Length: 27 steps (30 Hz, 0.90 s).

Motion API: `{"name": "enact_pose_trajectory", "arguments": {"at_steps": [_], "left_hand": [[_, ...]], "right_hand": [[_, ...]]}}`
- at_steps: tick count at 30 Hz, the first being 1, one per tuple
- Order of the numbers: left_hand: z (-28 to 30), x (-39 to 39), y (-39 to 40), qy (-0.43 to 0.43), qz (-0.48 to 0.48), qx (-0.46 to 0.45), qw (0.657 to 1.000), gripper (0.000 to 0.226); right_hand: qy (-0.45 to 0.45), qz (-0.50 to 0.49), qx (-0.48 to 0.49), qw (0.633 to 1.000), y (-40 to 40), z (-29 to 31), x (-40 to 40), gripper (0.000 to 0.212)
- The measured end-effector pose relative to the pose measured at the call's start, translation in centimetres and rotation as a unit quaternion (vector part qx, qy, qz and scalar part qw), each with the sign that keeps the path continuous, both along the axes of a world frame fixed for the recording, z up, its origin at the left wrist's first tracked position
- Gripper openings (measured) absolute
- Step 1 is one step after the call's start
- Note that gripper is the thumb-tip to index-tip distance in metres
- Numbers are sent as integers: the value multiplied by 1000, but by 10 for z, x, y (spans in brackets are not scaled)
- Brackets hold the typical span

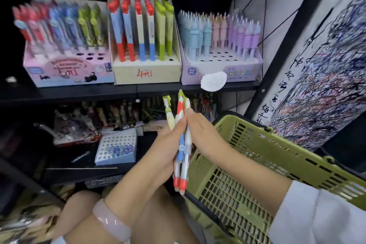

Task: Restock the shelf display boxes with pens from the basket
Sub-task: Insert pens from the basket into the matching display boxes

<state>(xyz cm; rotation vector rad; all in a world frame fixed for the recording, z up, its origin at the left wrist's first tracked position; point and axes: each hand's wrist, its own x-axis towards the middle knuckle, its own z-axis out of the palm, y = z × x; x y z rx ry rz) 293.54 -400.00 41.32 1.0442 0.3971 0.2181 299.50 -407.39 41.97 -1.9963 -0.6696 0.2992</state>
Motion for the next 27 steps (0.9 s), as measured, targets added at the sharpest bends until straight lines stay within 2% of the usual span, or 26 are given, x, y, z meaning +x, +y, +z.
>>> {"name": "enact_pose_trajectory", "arguments": {"at_steps": [3,7,8,10,11,13,15,17,20,23,25,26,27], "left_hand": [[-2,-7,11,-10,4,-15,1000,19],[-2,-14,16,-16,-15,-41,999,17],[-2,-15,17,-19,-19,-48,998,17],[-1,-18,19,-21,-33,-53,998,18],[-2,-20,20,-20,-39,-54,998,19],[-3,-22,19,-12,-36,-59,998,18],[-5,-23,19,-17,-23,-85,996,19],[-5,-24,22,-12,-27,-119,992,22],[-3,-29,29,24,-69,-152,986,27],[2,-38,35,36,-89,-160,983,27],[5,-46,39,39,-82,-141,986,28],[6,-50,42,42,-69,-119,990,26],[6,-54,46,43,-50,-88,994,22]], "right_hand": [[-14,-1,11,1000,5,0,-9,44],[-60,-24,9,998,10,0,-16,27],[-88,-35,-1,996,10,0,-18,31],[-200,-46,-22,979,6,3,-22,39],[-262,-31,-27,964,4,5,-26,39],[-317,40,-51,946,-4,6,-31,42],[-357,130,-98,920,-12,5,-35,47],[-421,192,-103,881,-22,6,-36,29],[-581,254,-68,770,-32,5,-40,33],[-627,270,-35,730,-26,9,-44,19],[-615,299,-7,730,-19,19,-48,18],[-583,307,11,752,-14,26,-48,17],[-537,297,26,790,-9,33,-49,17]]}}
